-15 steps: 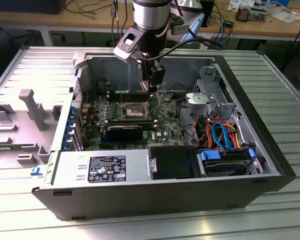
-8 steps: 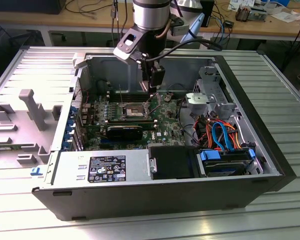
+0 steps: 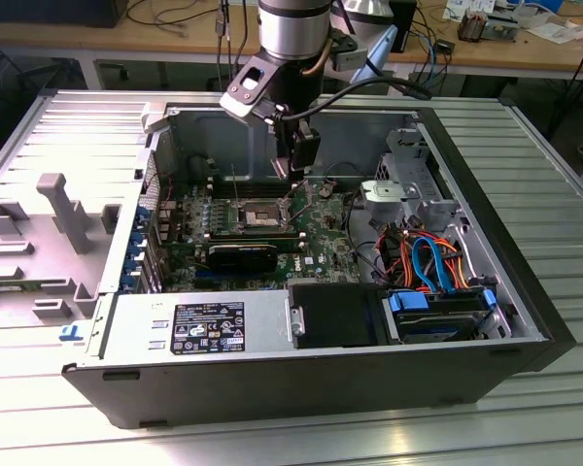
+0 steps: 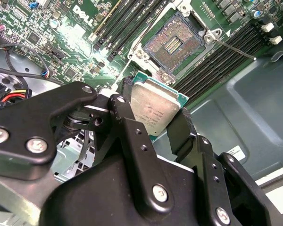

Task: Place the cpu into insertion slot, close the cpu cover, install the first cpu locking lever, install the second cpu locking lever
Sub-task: 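Place the cpu into insertion slot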

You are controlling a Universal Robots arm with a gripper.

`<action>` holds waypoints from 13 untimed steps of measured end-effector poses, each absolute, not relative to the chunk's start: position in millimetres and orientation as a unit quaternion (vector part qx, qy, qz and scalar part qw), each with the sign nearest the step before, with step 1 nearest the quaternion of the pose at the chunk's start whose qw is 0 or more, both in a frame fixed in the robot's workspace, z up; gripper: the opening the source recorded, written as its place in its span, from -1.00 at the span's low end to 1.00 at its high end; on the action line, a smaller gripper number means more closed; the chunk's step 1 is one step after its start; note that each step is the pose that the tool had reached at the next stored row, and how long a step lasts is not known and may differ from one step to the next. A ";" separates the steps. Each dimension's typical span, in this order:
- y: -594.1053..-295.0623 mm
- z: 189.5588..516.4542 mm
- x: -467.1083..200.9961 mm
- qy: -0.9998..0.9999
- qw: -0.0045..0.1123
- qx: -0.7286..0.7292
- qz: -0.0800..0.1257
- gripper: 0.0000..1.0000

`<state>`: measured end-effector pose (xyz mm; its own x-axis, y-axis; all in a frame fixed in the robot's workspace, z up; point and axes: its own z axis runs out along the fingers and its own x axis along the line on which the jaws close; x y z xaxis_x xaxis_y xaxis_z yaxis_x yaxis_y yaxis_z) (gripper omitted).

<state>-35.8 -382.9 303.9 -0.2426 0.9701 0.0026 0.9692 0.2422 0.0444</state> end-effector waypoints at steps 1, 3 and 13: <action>-382.9 303.9 -35.8 0.788 0.013 0.615 0.018 0.08; -382.9 303.7 -35.8 0.788 0.013 0.616 0.018 0.08; -382.9 294.2 -35.8 0.778 0.013 0.628 0.018 0.08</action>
